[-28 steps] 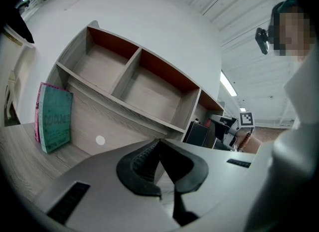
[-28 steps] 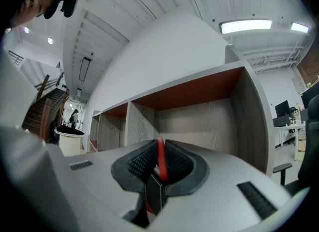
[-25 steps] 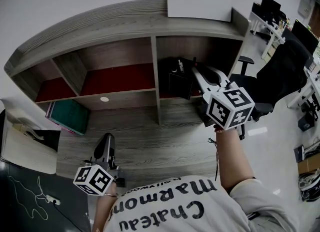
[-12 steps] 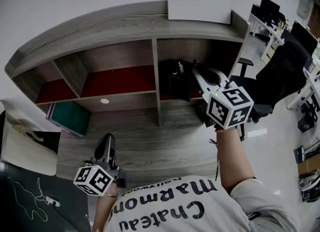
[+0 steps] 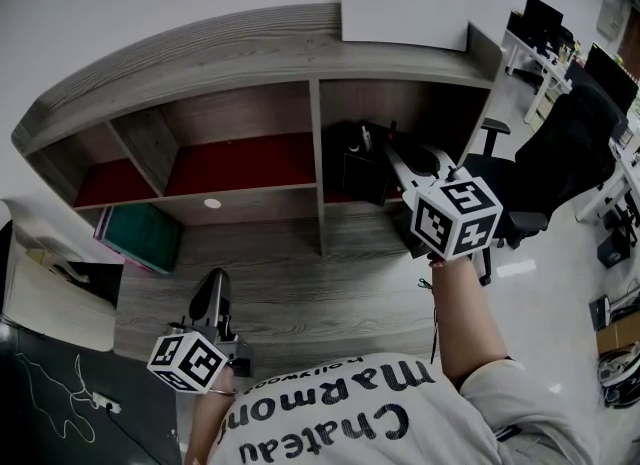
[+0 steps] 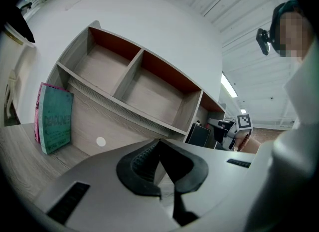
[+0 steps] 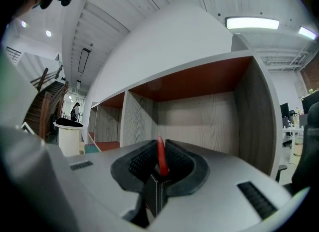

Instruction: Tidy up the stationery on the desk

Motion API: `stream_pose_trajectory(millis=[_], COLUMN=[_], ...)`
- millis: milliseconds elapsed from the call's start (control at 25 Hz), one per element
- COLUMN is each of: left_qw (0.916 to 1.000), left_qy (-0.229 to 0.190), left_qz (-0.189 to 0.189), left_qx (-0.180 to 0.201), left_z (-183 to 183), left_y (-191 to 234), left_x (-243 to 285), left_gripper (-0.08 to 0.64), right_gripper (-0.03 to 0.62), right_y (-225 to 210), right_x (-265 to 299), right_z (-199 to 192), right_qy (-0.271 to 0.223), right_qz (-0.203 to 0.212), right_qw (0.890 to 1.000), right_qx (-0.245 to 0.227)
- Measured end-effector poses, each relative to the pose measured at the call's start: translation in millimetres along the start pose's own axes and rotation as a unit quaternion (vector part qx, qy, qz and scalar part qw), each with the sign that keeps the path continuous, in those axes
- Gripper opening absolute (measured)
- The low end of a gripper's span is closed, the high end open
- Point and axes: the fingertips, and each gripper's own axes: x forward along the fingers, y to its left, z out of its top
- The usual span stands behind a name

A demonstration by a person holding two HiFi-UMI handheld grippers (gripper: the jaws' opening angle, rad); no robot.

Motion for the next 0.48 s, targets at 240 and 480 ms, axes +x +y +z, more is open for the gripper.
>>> stream_pose_trajectory(millis=[240,480], left_qw=[1.0,1.0], left_qy=[-0.001,0.0], left_qz=[0.0,-0.002], left_qx=[-0.001,-0.001], left_z=[-0.4,-2.0], left_y=[0.8,-0.8], left_x=[2.6,5.8], left_gripper=[0.014,0.014], right_gripper=[0.06,0.06], right_y=[-1.4,-3.0], right_x=[2.0,3.1], right_z=[-4.1,-12.2], right_qy=[0.002,0.008], right_qz=[0.005,0.005], right_qw=[1.0,1.0], right_qx=[0.014,0.017])
